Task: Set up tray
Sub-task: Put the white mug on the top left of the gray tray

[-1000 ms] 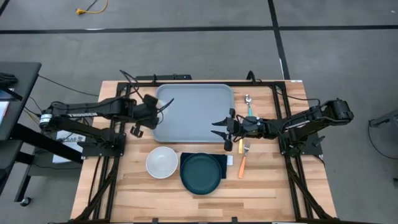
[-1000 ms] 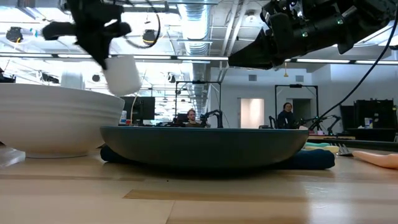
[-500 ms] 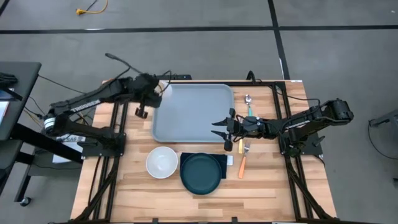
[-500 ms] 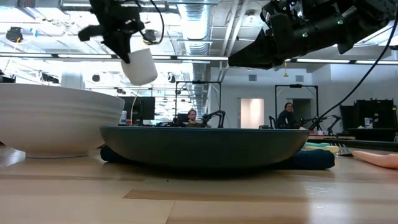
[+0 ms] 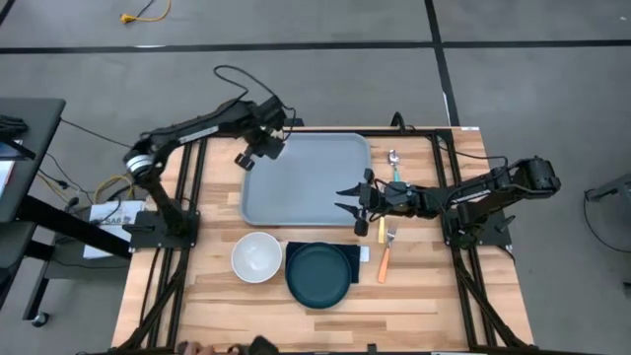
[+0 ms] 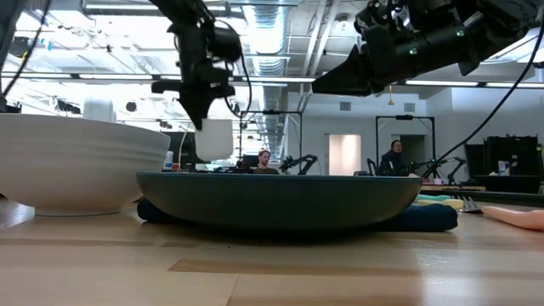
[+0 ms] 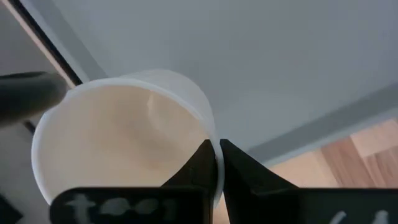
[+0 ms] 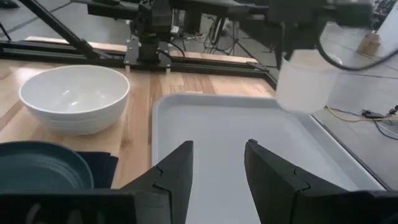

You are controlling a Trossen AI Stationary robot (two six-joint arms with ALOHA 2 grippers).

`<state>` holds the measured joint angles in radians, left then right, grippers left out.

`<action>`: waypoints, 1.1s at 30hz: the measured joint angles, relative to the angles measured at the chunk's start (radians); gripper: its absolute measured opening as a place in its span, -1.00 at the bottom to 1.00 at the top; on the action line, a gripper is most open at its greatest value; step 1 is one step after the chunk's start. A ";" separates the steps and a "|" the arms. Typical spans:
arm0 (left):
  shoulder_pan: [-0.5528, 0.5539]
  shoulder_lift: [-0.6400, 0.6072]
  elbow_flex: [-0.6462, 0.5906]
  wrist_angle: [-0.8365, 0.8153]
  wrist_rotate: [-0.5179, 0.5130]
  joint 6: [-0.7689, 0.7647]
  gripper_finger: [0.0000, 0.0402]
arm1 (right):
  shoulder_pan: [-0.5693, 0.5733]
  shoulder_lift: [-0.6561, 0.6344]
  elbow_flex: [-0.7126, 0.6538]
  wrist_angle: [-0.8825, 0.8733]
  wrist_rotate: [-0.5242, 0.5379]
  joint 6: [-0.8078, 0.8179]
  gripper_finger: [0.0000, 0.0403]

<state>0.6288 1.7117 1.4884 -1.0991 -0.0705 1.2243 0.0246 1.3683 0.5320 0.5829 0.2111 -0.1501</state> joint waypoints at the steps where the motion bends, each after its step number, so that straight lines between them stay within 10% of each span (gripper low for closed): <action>1: 0.014 0.024 0.015 -0.008 0.003 0.003 -0.99 | 0.000 0.000 0.000 -0.001 0.000 0.000 -0.33; 33: 0.118 0.123 -0.008 -0.032 0.004 -0.056 -0.99 | 0.000 0.000 0.000 -0.024 0.000 0.000 -0.33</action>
<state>0.7464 1.8351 1.4803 -1.1310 -0.0661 1.1678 0.0242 1.3685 0.5320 0.5587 0.2108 -0.1501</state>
